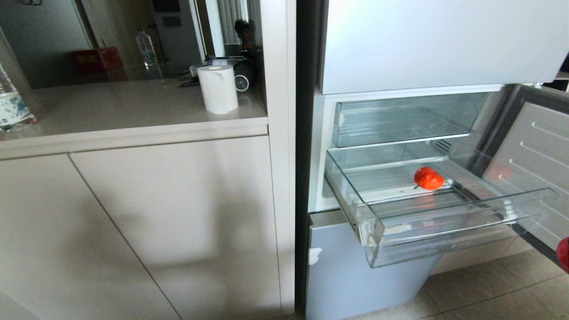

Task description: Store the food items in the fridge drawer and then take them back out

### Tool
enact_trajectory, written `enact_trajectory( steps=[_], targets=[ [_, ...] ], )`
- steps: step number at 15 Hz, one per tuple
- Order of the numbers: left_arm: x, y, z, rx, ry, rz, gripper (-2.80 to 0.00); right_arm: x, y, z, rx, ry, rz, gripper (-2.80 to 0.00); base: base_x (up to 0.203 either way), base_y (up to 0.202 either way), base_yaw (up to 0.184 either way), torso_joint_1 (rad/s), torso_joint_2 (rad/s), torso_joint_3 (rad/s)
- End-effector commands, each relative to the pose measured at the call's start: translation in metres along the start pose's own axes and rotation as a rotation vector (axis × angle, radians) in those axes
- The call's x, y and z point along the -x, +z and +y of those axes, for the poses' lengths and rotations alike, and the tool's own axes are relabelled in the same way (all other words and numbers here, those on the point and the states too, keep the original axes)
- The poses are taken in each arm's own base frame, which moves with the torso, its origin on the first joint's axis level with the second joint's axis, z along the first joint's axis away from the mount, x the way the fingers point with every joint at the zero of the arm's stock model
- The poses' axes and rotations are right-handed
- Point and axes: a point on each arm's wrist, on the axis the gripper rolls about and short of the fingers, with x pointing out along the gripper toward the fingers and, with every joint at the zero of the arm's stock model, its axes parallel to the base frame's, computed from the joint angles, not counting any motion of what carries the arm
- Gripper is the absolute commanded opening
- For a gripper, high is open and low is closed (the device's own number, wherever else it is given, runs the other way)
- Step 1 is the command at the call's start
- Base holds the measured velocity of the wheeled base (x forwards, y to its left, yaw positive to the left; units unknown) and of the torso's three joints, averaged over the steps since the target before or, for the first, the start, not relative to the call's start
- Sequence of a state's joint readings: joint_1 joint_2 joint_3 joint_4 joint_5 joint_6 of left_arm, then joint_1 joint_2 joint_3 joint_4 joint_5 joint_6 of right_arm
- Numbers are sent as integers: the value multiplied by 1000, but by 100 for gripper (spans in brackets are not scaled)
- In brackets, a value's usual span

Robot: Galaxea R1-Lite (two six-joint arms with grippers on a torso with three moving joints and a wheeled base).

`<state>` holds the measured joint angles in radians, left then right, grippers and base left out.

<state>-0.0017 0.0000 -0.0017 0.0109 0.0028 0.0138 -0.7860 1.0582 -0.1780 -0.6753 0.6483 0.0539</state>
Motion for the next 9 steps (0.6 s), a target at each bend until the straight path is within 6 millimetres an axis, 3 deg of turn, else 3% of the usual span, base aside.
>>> enact_trajectory(
  steps=[1, 5, 9],
  targets=[
    [0, 0, 0, 0, 0, 0, -280, -3, -3, -2, 70, 12, 19, -280, 6, -3, 81, 2, 0, 6],
    [0, 0, 0, 0, 0, 0, -280, -16, 28, 11, 55, 114, 14, -280, 0, 0, 0, 0, 0, 0],
    [0, 0, 0, 0, 0, 0, -280, -45, 54, 59, 9, 258, 145, -280, 0, 0, 0, 0, 0, 0]
  ],
)
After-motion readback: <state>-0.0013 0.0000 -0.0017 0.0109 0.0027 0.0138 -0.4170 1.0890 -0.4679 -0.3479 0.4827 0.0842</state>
